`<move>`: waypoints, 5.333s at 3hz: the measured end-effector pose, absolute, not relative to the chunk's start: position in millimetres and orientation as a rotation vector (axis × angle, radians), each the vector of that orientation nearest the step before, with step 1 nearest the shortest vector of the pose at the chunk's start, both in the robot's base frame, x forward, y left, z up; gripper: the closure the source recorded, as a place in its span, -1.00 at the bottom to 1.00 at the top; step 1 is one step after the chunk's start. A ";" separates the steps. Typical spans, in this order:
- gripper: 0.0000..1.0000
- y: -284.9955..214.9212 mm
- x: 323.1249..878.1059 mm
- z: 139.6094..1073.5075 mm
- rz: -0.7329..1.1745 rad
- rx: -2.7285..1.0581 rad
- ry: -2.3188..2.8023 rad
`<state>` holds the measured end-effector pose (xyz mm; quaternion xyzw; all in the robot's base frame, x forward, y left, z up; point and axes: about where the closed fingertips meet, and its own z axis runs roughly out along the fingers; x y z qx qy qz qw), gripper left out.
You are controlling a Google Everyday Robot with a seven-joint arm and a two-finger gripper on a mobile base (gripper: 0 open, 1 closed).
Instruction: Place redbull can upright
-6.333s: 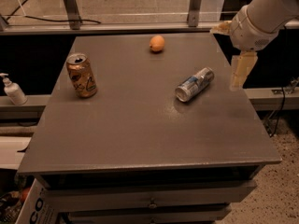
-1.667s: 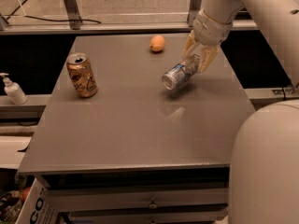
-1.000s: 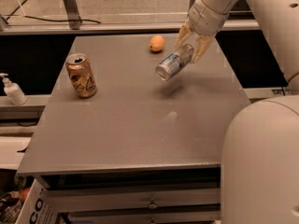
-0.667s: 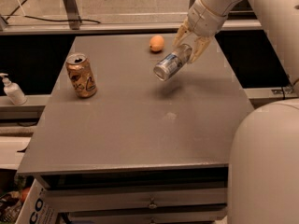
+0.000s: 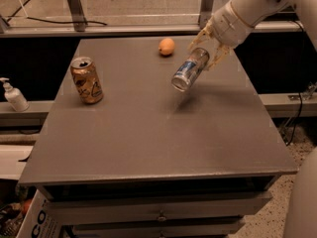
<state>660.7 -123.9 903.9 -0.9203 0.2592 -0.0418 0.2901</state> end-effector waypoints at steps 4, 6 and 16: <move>1.00 -147.3 631.6 924.8 -0.520 -2.143 0.395; 1.00 -148.3 632.8 926.8 -0.538 -2.132 0.393; 1.00 -114.8 590.0 971.0 -1.035 -1.683 -0.944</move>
Offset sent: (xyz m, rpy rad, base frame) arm -0.0279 -0.0301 0.0153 0.1527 -0.3871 0.1082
